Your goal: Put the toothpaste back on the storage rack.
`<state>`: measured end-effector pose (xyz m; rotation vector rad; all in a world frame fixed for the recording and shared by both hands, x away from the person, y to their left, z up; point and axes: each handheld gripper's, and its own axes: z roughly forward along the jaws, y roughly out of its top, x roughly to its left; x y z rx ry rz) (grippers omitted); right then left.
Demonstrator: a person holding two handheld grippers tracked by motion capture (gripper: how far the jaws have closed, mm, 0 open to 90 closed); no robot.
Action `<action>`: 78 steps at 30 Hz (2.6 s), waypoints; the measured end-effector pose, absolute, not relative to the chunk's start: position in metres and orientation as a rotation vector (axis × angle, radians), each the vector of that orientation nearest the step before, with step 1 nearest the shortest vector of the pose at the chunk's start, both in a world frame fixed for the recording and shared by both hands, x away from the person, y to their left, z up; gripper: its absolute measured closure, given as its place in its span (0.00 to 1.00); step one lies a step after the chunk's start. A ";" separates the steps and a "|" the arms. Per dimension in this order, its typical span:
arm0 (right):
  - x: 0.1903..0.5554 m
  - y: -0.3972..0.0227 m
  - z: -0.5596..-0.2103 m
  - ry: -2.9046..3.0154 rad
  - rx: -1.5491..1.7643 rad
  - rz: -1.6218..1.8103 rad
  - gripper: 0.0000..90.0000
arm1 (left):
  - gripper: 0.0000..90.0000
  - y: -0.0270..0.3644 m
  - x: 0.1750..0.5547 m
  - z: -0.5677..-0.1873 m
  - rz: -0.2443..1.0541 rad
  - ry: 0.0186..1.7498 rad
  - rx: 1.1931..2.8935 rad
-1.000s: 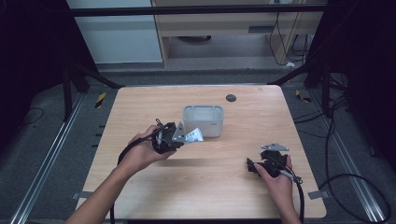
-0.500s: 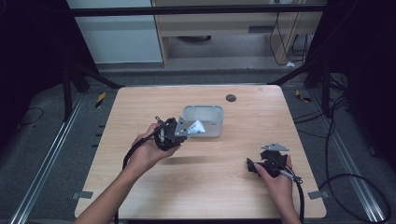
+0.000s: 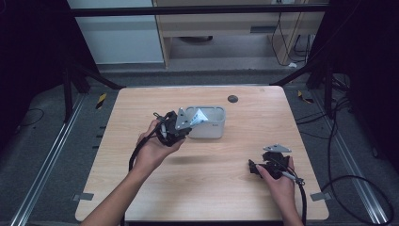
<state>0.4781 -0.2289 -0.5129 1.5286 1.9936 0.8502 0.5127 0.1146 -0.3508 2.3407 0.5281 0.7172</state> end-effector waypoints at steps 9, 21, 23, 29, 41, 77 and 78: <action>0.478 -0.229 -0.513 1.993 1.529 0.851 0.00 | 0.86 0.101 0.514 -0.335 0.755 0.568 2.258; 0.478 -0.229 -0.513 1.993 1.529 0.850 0.00 | 0.86 0.090 0.516 -0.324 0.786 0.590 2.194; 0.478 -0.229 -0.513 1.993 1.529 0.851 0.00 | 0.86 0.090 0.516 -0.324 0.783 0.595 2.185; 0.478 -0.229 -0.513 1.993 1.529 0.851 0.00 | 0.86 0.087 0.518 -0.324 0.785 0.621 2.156; 0.478 -0.229 -0.513 1.993 1.529 0.850 0.00 | 0.86 0.085 0.517 -0.322 0.787 0.685 2.051; 0.478 -0.229 -0.513 1.995 1.531 0.850 0.00 | 0.86 0.072 0.542 -0.320 0.794 0.830 1.815; 0.478 -0.229 -0.513 1.995 1.531 0.850 0.00 | 0.86 0.072 0.543 -0.320 0.796 0.833 1.807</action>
